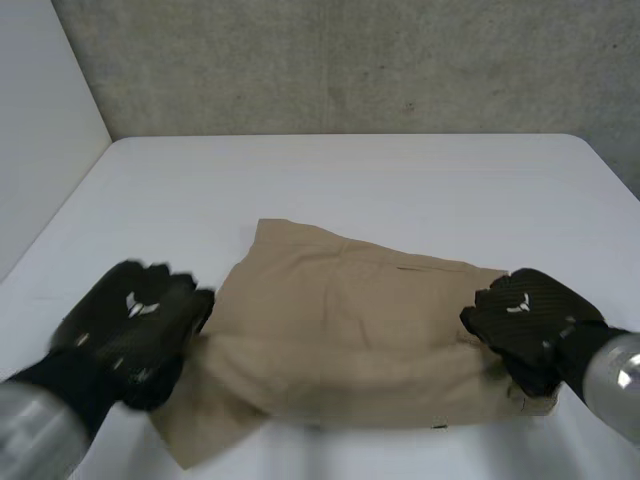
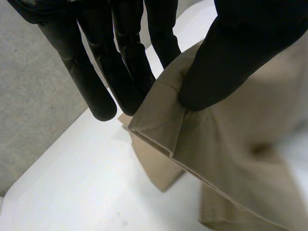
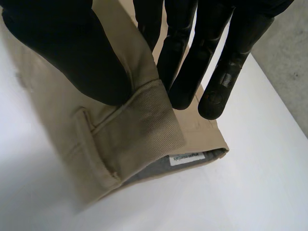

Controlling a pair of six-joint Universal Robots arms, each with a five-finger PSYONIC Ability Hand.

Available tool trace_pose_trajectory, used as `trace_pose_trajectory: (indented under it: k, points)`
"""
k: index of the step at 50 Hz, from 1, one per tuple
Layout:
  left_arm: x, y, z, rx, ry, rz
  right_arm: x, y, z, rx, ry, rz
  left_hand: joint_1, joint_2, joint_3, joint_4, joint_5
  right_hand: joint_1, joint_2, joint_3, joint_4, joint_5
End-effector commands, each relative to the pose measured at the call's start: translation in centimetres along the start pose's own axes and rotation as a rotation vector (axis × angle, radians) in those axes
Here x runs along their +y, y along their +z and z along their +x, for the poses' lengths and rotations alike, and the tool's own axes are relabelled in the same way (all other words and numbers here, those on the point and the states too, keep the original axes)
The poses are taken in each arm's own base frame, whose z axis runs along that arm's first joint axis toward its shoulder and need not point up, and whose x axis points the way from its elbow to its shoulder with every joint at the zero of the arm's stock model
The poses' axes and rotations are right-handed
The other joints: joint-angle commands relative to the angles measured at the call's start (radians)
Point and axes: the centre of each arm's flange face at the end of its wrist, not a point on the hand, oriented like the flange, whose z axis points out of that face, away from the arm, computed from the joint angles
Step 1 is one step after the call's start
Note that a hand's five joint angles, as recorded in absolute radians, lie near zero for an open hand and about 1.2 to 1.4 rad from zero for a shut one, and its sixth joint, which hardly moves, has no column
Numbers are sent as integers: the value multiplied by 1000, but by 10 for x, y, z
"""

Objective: Fold the shorts.

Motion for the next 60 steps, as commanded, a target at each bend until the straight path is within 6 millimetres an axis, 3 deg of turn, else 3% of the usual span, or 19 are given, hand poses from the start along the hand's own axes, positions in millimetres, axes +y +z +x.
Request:
trace_pose_trajectory:
  k: [1,8,16,19,26,27,28,29,30,31,32,33,36,38,42,47,51,55,60]
  points:
    - [1,105,-3,-42,134,36,8,66,19,52,12,-26,263,199,211,199,242,428,183,209,203,217]
    - [4,206,-4,-87,220,69,3,124,45,240,24,-7,263,199,211,199,242,428,183,209,203,217]
    - [27,287,7,-109,251,109,7,189,48,351,-12,59,263,199,211,199,242,428,183,209,203,217]
    - [32,303,10,-122,271,127,12,212,48,375,-28,81,263,199,211,199,242,428,183,209,203,217]
    - [39,332,13,-203,342,233,24,245,45,391,-75,80,263,199,211,199,242,424,178,204,199,212]
    - [38,334,13,-221,342,260,25,246,44,391,-79,77,238,173,185,173,216,179,-66,-40,-46,-32]
    - [38,335,14,-227,342,271,26,247,44,392,-80,73,34,-31,-19,-30,13,-181,-426,-400,-406,-392]
    - [37,336,13,-236,342,280,25,246,47,408,-76,68,-230,-294,-283,-294,-251,-793,-1039,-1013,-1018,-1005]
    - [36,335,14,-252,344,293,23,244,49,417,-71,72,-805,-870,-858,-869,-826,-793,-1039,-1013,-1018,-1005]
    - [33,334,16,-251,345,305,19,241,53,435,-64,78,-950,-1015,-1003,-1014,-971,-793,-1039,-1013,-1018,-1005]
    - [35,334,17,-248,344,307,13,237,58,456,-57,89,-958,-1023,-1011,-1022,-980,-793,-1039,-1013,-1018,-1005]
    - [33,333,18,-247,341,314,-5,222,73,506,-24,142,-958,-1022,-1010,-1022,-979,-793,-1039,-1013,-1018,-1005]
    - [10,321,13,-273,331,364,-37,191,95,569,70,263,-958,-1023,-1011,-1022,-980,-793,-1039,-1013,-1018,-1005]
    - [-10,306,4,-287,317,392,-48,175,104,585,125,311,-958,-1023,-1011,-1022,-980,-793,-1039,-1013,-1018,-1005]
    - [-26,278,-4,-272,258,399,-60,140,105,552,225,367,-958,-1023,-1011,-1022,-980,-793,-1039,-1013,-1018,-1005]
    - [-22,238,-7,-212,128,346,-38,114,83,419,309,285,-952,-1016,-1004,-1016,-973,-793,-1039,-1013,-1018,-1005]
    - [-5,201,-6,-148,-8,254,-1,94,61,329,394,174,-937,-1002,-990,-1001,-958,-793,-1039,-1013,-1018,-1005]
    - [13,175,-6,-121,-117,181,32,86,39,271,457,94,-937,-1002,-990,-1001,-958,-751,-997,-970,-976,-963]
    - [35,151,1,-96,-184,110,57,87,21,238,489,58,-937,-1002,-990,-1001,-958,-716,-961,-935,-941,-927]
